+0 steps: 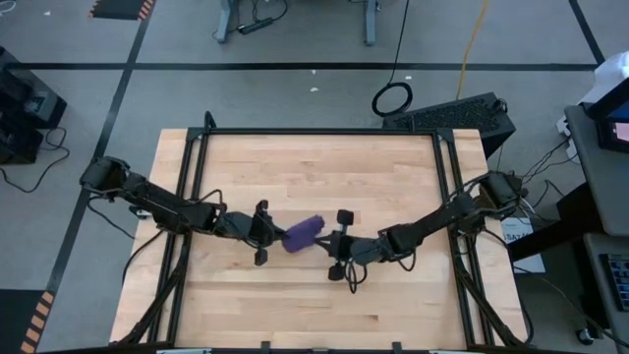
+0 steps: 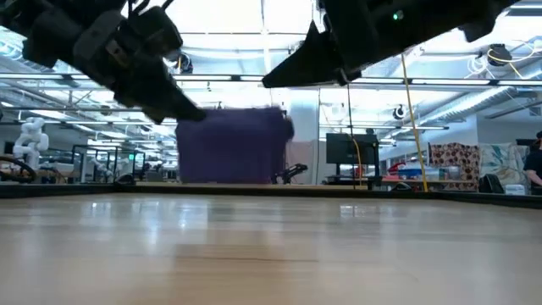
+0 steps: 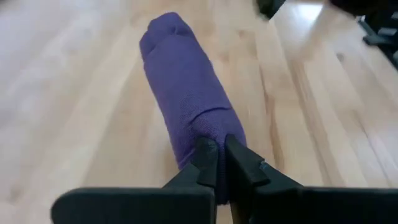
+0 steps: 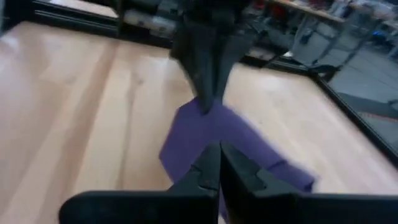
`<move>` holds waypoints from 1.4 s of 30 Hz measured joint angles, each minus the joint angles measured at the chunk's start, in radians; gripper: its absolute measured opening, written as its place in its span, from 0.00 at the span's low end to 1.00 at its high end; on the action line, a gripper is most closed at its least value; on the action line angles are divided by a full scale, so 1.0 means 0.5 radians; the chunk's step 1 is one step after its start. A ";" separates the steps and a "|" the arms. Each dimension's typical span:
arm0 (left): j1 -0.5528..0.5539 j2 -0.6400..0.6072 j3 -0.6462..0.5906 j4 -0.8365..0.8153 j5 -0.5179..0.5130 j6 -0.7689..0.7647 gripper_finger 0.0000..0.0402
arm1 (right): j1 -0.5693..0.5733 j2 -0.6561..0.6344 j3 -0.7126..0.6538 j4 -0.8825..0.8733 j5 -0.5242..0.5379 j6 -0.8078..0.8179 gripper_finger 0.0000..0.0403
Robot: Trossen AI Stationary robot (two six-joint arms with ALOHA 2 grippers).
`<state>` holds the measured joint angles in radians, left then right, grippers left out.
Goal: Roll towel into tight, uniform cylinder
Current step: Roll the purple towel on the table
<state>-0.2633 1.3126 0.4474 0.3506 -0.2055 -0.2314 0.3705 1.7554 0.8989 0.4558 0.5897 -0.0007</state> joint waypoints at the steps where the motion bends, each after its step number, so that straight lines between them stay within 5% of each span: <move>1: 0.012 -0.028 0.005 0.000 -0.010 0.028 0.03 | -0.013 -0.015 0.000 -0.031 -0.032 -0.009 0.00; 6: 0.052 -0.153 0.010 -0.022 -0.013 0.106 0.03 | -0.083 0.080 0.002 -0.138 -0.338 0.133 0.00; 14: 0.025 -0.108 0.010 -0.155 0.046 0.085 0.03 | -0.129 0.448 -0.002 0.121 -0.174 0.293 0.00; 24: -0.136 0.122 -0.010 0.060 0.035 -0.009 0.03 | -0.132 0.439 -0.001 0.024 -0.135 0.325 0.00; 32: -0.069 -0.005 -0.006 -0.076 -0.181 0.257 0.03 | -0.047 0.363 0.001 0.047 -0.407 0.390 0.00; 42: -0.042 -0.064 -0.006 0.003 -0.271 0.475 0.03 | -0.065 0.689 0.022 0.894 -0.327 0.187 0.00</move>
<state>-0.2844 1.2806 0.4446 0.3522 -0.3411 0.0061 0.3378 2.0998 0.9100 0.9026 0.4261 0.0930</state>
